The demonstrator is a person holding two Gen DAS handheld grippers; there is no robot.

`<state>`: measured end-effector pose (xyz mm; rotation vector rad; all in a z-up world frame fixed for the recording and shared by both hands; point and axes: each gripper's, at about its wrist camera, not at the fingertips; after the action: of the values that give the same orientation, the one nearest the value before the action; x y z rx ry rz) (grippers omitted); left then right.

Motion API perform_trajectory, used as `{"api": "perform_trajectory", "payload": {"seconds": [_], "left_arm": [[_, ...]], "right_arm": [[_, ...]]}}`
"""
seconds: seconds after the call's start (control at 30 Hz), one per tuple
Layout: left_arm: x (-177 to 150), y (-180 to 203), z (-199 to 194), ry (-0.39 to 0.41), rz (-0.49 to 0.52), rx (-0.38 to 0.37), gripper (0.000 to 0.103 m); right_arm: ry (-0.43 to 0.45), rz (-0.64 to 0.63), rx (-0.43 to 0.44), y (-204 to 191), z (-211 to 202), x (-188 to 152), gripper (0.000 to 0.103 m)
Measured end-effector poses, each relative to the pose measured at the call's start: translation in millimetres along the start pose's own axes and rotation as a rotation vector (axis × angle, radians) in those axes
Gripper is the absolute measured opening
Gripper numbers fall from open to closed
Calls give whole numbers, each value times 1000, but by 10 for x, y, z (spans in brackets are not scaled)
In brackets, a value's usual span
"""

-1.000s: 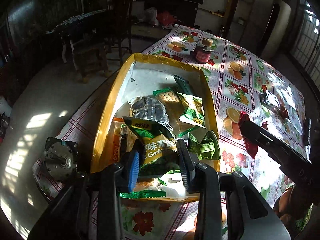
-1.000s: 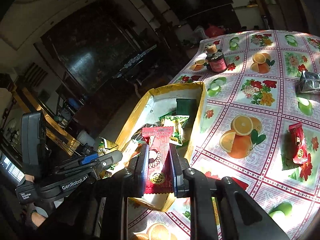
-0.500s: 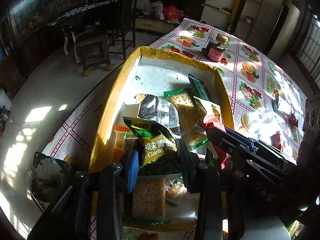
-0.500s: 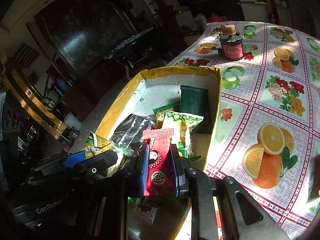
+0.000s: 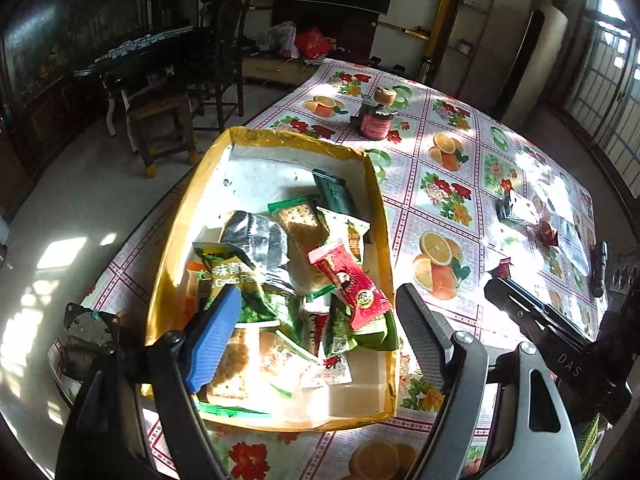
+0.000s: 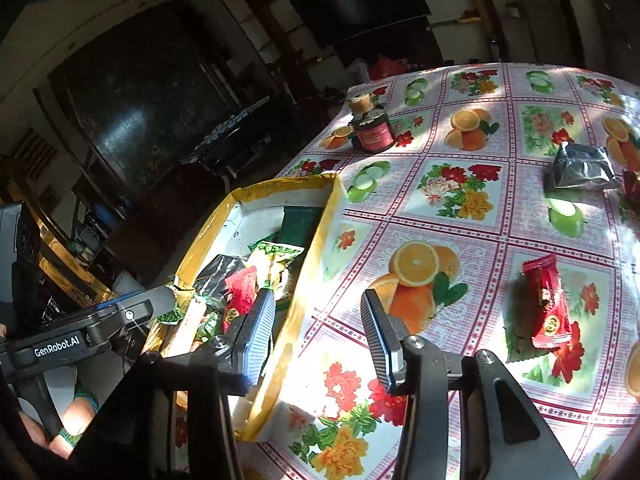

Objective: Organize snacks
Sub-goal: 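Withdraw both tools toward the remaining red candies on the cloth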

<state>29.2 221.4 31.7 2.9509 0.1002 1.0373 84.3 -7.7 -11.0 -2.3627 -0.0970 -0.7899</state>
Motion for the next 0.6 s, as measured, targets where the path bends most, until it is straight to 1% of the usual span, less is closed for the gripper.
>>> {"api": "perform_trajectory", "payload": {"seconds": [0.17, 0.27, 0.47, 0.6], "left_arm": [[41, 501, 69, -25, 74, -67, 80], [60, 800, 99, -32, 123, -86, 80], [80, 1380, 280, -77, 200, -132, 80], [132, 1705, 485, -120, 237, -157, 80]], "right_arm": [[65, 125, -111, 737, -409, 40, 45], [95, 173, -161, 1067, -600, 67, 45], [144, 201, -227, 1458, -786, 195, 48], [165, 166, -279, 1620, -774, 419, 51]]}}
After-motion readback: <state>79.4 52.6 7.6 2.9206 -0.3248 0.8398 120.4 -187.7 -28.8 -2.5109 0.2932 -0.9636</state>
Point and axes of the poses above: each gripper's, at about its wrist camera, not at the fingertips, and z roughly the way its jaws point, y to its right, x to its top, and after that the axes turned 12 degrees about z, right-handed
